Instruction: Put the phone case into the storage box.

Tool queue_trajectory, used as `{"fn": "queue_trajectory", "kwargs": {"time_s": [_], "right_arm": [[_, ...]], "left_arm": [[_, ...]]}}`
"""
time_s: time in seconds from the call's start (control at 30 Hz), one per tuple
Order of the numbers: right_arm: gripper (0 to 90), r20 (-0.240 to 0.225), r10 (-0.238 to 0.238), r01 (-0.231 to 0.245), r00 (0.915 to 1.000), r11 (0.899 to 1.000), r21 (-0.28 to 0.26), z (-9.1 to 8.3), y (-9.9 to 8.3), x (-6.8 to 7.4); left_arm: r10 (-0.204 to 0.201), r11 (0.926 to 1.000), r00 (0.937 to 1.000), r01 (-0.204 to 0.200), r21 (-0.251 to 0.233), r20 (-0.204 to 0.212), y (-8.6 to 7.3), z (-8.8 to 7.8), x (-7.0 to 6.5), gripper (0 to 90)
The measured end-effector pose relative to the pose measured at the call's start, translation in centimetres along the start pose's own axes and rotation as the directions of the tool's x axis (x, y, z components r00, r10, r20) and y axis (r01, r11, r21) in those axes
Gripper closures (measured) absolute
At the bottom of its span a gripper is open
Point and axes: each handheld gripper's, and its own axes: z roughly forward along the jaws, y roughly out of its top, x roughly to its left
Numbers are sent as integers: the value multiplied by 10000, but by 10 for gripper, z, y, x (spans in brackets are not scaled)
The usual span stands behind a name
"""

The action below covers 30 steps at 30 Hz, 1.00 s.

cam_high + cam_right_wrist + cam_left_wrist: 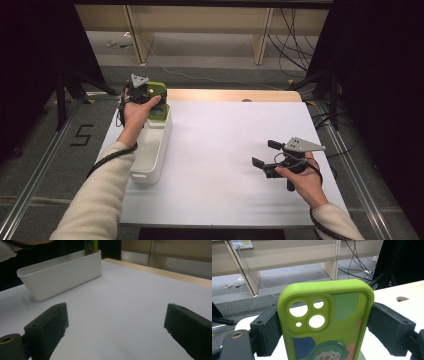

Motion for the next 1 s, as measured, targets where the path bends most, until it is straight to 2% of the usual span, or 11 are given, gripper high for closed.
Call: {"fn": "queue_trajectory", "kwargs": {"time_s": [1.0], "right_arm": [[64, 29, -44, 44, 10000, 10000, 48, 0, 0, 0]], "left_arm": [[-182, 9988, 9998, 181, 445, 10, -13, 8, 3, 159]]}}
